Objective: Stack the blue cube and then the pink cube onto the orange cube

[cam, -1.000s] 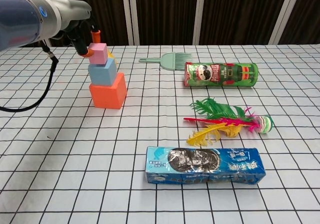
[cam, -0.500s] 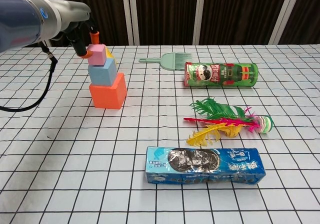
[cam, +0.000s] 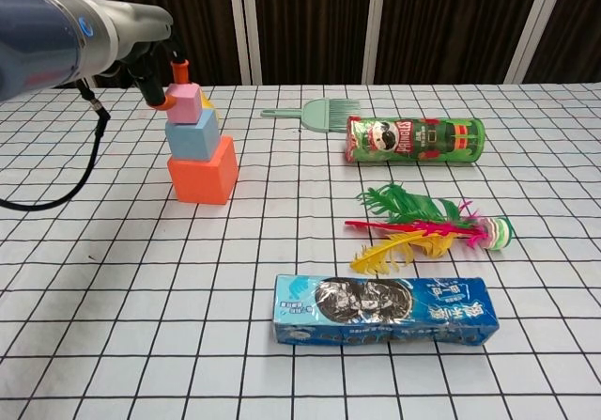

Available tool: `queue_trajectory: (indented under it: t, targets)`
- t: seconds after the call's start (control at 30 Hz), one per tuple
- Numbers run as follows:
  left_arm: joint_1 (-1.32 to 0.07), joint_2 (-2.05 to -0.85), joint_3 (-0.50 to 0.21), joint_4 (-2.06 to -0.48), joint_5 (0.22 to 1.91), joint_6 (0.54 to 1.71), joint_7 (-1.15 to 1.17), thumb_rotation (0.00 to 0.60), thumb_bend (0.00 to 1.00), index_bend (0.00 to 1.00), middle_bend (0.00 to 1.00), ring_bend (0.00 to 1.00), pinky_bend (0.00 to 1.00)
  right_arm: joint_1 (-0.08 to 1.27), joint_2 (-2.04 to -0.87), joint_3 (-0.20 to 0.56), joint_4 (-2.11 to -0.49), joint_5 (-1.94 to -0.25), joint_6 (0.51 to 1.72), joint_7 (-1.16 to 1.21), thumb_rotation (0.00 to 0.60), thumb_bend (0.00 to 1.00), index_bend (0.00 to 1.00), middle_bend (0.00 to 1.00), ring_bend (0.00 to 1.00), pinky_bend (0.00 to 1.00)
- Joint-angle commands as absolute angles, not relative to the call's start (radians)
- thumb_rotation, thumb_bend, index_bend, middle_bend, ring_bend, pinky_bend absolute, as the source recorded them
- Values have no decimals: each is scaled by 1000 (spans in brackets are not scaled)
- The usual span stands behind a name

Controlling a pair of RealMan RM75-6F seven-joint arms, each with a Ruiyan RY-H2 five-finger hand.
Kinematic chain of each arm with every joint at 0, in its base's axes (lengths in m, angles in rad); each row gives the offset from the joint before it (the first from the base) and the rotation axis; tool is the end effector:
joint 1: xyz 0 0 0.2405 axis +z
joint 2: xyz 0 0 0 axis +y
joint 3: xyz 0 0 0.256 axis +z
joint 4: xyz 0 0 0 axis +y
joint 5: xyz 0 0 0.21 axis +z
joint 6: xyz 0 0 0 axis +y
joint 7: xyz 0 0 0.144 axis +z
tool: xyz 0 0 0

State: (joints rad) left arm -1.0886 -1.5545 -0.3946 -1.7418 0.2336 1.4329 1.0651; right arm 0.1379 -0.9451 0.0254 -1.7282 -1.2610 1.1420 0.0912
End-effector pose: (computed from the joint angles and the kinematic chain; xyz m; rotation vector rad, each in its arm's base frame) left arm -0.0534 0.3751 0.0281 -1.5289 -0.9115 -0.5732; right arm -0.3415 -0.1803 0.1703 1.3376 -1.2743 0.6381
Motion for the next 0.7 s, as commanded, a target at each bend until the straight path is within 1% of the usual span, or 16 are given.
queue_trajectory:
  t: [0.03, 0.33, 0.7]
  targets:
    - [-1088, -1553, -398, -1741, 233, 1431, 1061, 600, 470, 435, 873, 751, 864, 137, -944, 25, -1729, -1262, 1143, 93, 600, 170, 251, 202, 194, 97]
    - [-1087, -1552, -396, -1724, 230, 1414, 1060, 600, 469, 437, 874, 751, 864, 138, -944, 25, -1729, -1260, 1141, 91, 600, 171, 251, 202, 194, 97]
    - [-1077, -1518, -391, -1747, 249, 1349, 1032, 600, 469, 439, 874, 750, 863, 139, -944, 26, -1731, -1258, 1139, 91, 600, 170, 251, 202, 194, 97]
